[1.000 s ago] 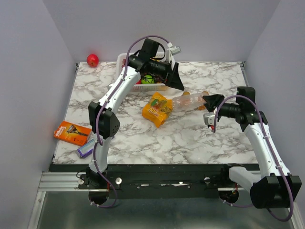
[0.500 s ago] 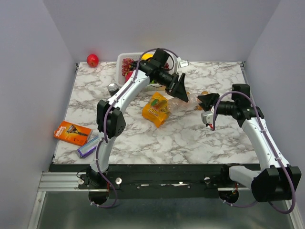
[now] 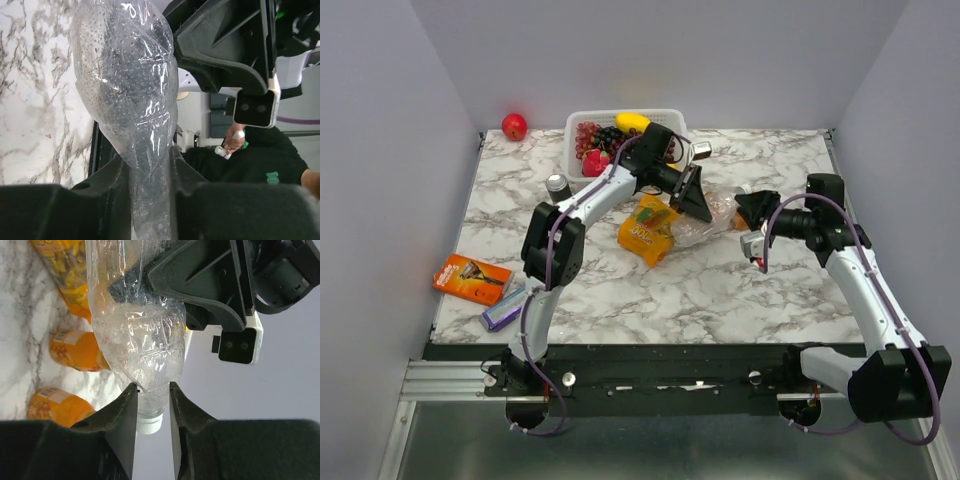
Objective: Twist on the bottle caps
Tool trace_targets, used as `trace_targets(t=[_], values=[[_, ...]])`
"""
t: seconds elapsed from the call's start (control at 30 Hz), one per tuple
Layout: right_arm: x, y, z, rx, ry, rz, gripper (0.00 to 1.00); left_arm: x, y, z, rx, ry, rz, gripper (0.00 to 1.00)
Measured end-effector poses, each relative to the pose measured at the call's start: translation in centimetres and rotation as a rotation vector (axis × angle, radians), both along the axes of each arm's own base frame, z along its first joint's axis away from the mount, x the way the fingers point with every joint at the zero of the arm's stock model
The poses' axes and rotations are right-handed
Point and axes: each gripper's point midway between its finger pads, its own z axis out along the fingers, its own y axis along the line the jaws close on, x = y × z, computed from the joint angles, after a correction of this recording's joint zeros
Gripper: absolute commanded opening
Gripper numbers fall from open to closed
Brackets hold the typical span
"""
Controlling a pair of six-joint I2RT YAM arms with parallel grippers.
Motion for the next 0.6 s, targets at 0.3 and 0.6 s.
trace_targets(t=[0.3,0.6], values=[[-1.6,-1.5,6.2,-0.03,-0.239,-0.094,1.0,1.5,1.8,5.1,-0.104,-0.136,0.048,0.15],[1.7,-5.8,20.7,0.595,0.244,-0.657,1.0,-1.4,7.9,11.0,-0.141,-0.836,0.296,0.14]])
